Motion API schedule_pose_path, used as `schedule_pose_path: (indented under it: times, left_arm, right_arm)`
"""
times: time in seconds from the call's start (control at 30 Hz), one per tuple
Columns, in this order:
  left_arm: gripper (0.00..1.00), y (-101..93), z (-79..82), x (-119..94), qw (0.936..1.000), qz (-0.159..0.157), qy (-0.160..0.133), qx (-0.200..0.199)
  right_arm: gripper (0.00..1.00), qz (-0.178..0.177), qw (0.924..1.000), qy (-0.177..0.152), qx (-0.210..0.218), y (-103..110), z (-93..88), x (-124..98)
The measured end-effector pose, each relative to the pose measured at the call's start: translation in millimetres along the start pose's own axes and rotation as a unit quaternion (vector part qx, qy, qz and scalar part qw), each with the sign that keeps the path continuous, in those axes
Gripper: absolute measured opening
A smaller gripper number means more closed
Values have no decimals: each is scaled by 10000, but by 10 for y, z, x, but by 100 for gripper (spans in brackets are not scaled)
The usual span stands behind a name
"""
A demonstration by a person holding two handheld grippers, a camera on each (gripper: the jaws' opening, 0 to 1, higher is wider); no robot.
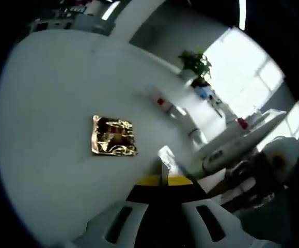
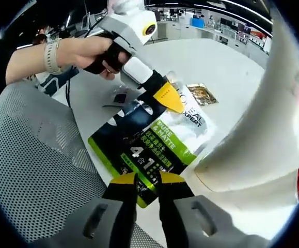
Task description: Arrange the skincare products in the storage area until every visible bottle or jar stands upright without overlapping.
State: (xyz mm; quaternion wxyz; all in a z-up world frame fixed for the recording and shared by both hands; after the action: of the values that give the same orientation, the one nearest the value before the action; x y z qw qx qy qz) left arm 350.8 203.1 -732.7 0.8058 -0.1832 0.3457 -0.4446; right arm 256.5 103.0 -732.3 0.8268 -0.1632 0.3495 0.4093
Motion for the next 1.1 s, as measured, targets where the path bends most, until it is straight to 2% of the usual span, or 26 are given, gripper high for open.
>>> schedule_pose_path:
  times: [0.3, 0.43, 0.53, 0.6, 0.67, 0.73, 0.8, 0.9, 1.03, 1.1]
  left_arm:
    - [0, 7, -3, 4, 10000, -8, 9, 73]
    - [0, 1, 12, 6, 9996, -47, -37, 294]
    - [0, 24, 49, 11, 9989, 53, -135, 439]
    - [1, 62, 112, -4, 9967, 168, -306, 739]
    - [2, 54, 134, -32, 9969, 167, -310, 705]
    - [5, 92, 218, -63, 9934, 324, -526, 968]
    - [13, 107, 298, -113, 9907, 456, -670, 1093]
    - [19, 97, 391, -189, 9864, 598, -764, 1330]
    - [21, -44, 356, -198, 9819, 386, -392, 1814]
    - [28, -89, 291, -181, 9785, 364, -150, 2026]
  right_arm:
    - [16, 3, 9999, 71, -123, 1, -4, 12]
    - [16, -7, 9999, 121, -70, -3, -3, 15]
    - [16, -16, 9999, 128, -88, -3, -4, 16]
    - [16, -15, 9999, 131, -106, 1, -5, 16]
    - [16, -15, 9998, 139, -122, 2, -5, 17]
    - [16, -18, 9998, 145, -111, 1, -4, 17]
    - [16, -16, 9998, 146, -115, 1, -5, 18]
    - [16, -18, 9998, 154, -115, 1, -5, 20]
    - [16, -10, 9998, 160, -121, 1, -5, 20]
    - [16, -4, 9998, 167, -124, 2, -5, 21]
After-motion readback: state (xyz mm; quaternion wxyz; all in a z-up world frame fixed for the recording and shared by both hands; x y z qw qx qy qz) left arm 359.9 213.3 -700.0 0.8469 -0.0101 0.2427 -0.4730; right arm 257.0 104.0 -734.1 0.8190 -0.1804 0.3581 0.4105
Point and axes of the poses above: the point that each gripper's makers call its tool centre point, and the gripper's own axes: x roughly forward along the fingers, y roughly to its left, z roughly out of its top, the point moved 6 cm from there along -x, roughly backward along the fingers, and after that the axes turned 10 degrees about -y, right-handed, at the moved point
